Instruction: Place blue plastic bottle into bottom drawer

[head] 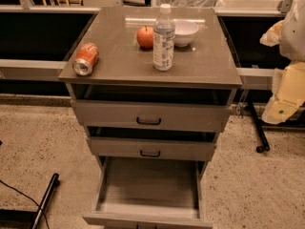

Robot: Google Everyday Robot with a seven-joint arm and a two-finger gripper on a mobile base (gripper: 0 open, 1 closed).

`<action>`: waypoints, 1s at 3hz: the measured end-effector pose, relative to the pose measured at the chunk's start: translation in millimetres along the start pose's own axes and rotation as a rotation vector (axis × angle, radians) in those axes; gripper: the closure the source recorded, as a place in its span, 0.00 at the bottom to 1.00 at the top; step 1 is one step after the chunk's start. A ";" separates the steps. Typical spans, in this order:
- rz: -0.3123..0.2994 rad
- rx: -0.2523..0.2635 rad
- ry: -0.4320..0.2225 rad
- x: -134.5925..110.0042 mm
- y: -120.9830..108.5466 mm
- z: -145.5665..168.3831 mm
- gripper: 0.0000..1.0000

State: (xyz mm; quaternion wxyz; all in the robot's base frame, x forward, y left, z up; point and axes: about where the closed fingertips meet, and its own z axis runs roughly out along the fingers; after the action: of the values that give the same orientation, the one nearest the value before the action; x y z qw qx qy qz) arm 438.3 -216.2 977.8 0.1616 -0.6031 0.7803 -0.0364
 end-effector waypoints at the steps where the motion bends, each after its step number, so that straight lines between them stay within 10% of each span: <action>1: 0.000 0.000 0.000 0.0 0.0 0.0 0.00; 2: 0.022 0.029 -0.112 -7.3 -11.5 3.2 0.00; 3: 0.058 0.114 -0.444 -47.1 -81.5 19.7 0.00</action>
Offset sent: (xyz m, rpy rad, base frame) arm 0.0415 0.0107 0.0048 0.3303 -0.1534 0.0059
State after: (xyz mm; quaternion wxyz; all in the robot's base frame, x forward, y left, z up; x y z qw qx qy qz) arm 530.2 -190.7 989.5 0.3643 -0.5636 0.7391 0.0577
